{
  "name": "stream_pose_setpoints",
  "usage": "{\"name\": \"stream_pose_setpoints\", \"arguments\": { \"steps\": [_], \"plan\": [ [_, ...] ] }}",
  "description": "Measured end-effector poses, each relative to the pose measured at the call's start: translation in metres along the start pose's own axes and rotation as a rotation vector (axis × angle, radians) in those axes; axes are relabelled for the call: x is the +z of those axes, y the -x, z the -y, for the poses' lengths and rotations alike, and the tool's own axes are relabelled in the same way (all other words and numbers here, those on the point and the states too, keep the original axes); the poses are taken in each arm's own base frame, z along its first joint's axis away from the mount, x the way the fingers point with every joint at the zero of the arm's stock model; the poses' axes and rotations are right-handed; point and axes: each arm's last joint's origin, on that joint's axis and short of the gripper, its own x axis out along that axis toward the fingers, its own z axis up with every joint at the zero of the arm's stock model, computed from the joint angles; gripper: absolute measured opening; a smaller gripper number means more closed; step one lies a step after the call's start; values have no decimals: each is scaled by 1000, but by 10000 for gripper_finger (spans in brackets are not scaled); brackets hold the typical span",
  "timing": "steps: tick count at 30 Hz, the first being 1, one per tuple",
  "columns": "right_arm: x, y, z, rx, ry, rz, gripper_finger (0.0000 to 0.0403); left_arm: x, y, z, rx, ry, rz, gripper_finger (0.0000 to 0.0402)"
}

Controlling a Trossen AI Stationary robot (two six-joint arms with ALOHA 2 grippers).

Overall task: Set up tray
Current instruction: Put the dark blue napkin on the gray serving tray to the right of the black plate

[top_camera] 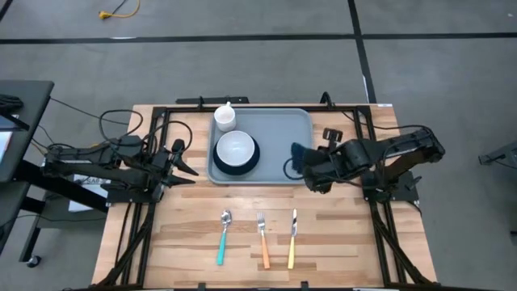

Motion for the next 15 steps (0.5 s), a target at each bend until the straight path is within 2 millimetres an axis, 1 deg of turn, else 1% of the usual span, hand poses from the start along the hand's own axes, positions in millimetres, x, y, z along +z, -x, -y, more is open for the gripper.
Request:
{"name": "stream_pose_setpoints", "arguments": {
  "steps": [3, 5, 9, 12, 15],
  "plan": [
    [7, 13, -7, 89, 26, 25, 1, 0, 0, 0, 0, 15, -2, 98],
    [12, 18, -14, 161, 51, 22, 1, 0, 0, 0, 0, 24, -2, 98],
    [24, 25, -25, 249, 110, 27, 1, 0, 0, 0, 0, 35, -1, 98],
    [36, 20, -28, 272, 156, 17, 0, 0, 0, 0, 0, 35, -1, 98],
    [48, 4, -24, 253, 212, -10, 0, 0, 0, 0, 0, 46, -1, 98]
  ]
}}
